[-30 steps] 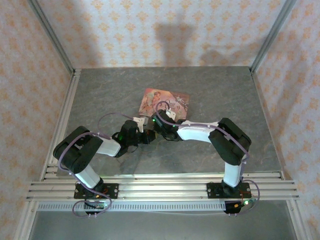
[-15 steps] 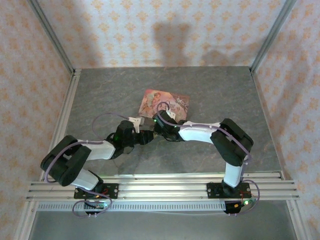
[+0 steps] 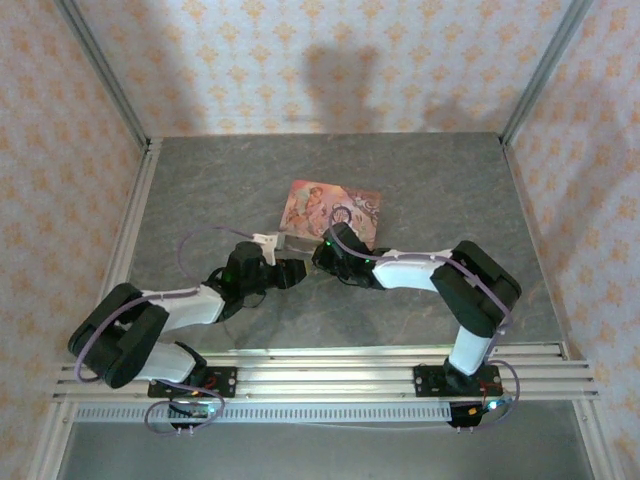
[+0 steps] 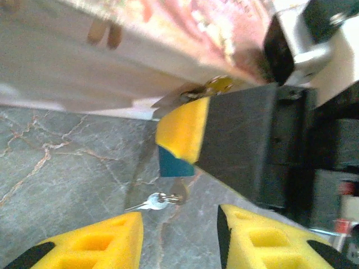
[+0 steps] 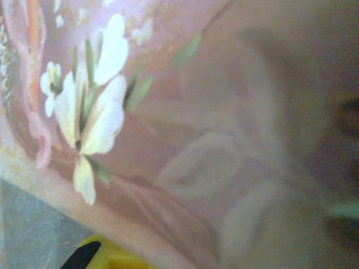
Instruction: Unlock the padlock with the key
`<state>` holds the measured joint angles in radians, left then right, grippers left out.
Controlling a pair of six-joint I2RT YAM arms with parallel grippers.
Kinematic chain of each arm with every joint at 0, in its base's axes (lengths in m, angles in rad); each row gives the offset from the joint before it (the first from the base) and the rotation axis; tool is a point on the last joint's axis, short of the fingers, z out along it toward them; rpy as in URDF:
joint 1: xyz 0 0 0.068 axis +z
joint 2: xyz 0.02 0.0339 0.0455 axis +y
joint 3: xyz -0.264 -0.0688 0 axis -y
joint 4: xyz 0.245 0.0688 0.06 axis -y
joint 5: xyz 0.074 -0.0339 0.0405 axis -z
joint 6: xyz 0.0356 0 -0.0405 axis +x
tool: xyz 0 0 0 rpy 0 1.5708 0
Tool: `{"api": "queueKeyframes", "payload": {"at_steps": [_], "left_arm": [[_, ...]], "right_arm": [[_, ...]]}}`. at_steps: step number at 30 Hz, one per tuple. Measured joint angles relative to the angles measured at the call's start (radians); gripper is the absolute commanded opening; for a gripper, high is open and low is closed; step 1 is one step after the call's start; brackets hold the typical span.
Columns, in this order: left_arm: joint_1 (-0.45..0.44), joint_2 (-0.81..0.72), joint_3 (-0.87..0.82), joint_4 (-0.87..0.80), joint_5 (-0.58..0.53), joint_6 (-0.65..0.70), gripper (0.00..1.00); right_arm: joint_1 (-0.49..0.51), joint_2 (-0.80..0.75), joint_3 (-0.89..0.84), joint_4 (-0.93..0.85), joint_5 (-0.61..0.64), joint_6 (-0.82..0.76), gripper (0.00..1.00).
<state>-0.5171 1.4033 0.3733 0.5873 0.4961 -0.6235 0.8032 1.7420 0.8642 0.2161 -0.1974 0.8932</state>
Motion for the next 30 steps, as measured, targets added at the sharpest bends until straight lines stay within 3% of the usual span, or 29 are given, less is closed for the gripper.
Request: {"api": "queueKeyframes", "payload": {"at_steps": [3, 8, 15, 23, 27, 30], "left_arm": [[0.000, 0.073, -0.001, 0.054, -0.007, -0.041, 0.33], [0.000, 0.192, -0.023, 0.217, -0.008, -0.104, 0.37], [0.000, 0.223, -0.064, 0.350, -0.006, -0.102, 0.39], [0.013, 0.222, -0.060, 0.370, -0.007, -0.158, 0.43], [0.014, 0.220, -0.060, 0.372, -0.015, -0.183, 0.39], [0.013, 0.192, -0.064, 0.368, -0.026, -0.127, 0.39]], "right_arm": [[-0.006, -0.004, -0.022, 0.056, -0.006, 0.006, 0.00], [-0.010, -0.004, -0.036, 0.117, -0.006, 0.039, 0.00], [-0.015, 0.003, -0.011, 0.116, -0.010, 0.101, 0.00], [-0.008, 0.009, 0.116, -0.135, -0.016, 0.077, 0.00], [0.002, 0.009, 0.165, -0.242, -0.024, 0.071, 0.00], [0.002, 0.011, 0.182, -0.283, -0.035, 0.075, 0.00]]}}
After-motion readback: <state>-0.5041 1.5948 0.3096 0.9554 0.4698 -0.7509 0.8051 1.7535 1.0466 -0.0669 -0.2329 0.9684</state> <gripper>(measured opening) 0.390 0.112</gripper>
